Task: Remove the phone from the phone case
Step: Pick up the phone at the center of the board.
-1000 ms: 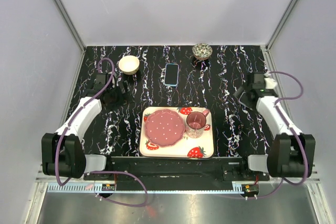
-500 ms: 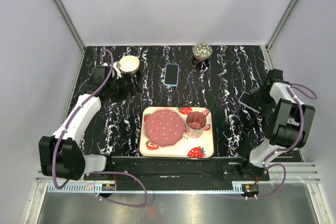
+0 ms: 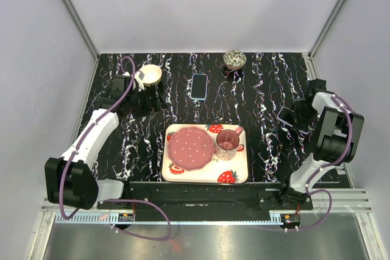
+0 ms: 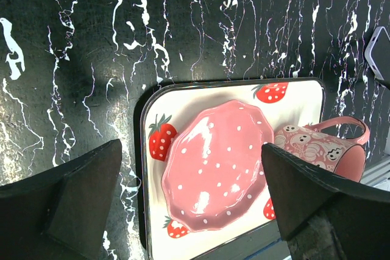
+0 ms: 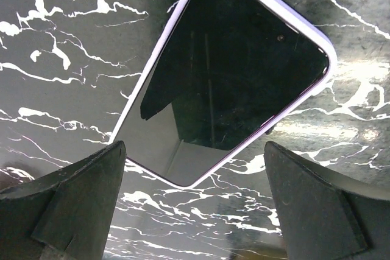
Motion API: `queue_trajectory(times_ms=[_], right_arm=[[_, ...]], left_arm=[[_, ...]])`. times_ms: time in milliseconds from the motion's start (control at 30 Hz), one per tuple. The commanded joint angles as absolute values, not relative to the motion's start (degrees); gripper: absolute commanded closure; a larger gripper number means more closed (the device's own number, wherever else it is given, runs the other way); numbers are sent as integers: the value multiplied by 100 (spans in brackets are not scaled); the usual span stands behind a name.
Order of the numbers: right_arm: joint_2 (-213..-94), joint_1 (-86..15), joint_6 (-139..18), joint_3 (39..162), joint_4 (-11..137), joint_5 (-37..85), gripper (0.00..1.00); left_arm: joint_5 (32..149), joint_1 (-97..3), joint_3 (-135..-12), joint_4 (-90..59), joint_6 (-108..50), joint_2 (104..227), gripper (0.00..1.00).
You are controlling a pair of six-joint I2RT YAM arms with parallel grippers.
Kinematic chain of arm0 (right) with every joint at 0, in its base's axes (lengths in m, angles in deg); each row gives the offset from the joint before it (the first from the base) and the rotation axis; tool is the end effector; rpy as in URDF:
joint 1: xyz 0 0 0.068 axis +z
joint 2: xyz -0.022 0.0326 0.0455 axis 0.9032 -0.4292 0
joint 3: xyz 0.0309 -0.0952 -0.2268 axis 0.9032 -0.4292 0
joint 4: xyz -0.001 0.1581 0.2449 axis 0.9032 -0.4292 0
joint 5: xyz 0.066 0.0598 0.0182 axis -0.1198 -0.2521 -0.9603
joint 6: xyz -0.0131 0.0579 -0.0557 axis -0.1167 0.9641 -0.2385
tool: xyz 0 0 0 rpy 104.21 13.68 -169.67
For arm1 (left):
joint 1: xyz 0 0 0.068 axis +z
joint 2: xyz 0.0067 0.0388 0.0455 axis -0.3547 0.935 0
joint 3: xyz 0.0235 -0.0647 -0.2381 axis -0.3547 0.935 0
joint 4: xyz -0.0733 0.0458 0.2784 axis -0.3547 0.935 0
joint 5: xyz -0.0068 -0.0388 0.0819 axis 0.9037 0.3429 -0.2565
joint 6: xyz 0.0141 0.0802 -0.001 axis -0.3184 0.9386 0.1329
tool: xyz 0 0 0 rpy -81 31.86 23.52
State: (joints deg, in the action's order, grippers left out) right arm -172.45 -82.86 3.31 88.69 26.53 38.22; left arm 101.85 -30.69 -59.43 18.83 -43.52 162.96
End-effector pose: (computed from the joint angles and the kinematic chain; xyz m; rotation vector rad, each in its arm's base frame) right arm 0.3413 -0.1218 0.0949 1.9992 2.0020 0.0277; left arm 0.3205 -0.0802 0.2240 -0.1842 2.4438 -0.7024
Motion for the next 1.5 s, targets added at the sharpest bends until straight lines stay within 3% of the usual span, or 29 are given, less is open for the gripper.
queue_trajectory(times_ms=[0, 767, 933, 1267, 1467], right_arm=[[-17224, -8313, 1160, 9019, 2637, 3821, 0], [-17909, -8550, 1899, 9546, 2338, 4104, 0], [-18173, -8559, 1381, 9643, 2084, 3673, 0], [-17752, -8568, 1073, 9055, 1608, 4429, 0], [-17875, -8568, -51, 8756, 1793, 4095, 0]], left_arm=[[10205, -3062, -6157, 1872, -4205, 16299, 1], [10249, -3062, -6052, 1934, -4205, 16299, 1], [10240, -3062, -6052, 1925, -4205, 16360, 1], [10161, -3062, -6078, 1942, -4196, 16466, 1], [10170, -3062, -6148, 1907, -4258, 16588, 1]])
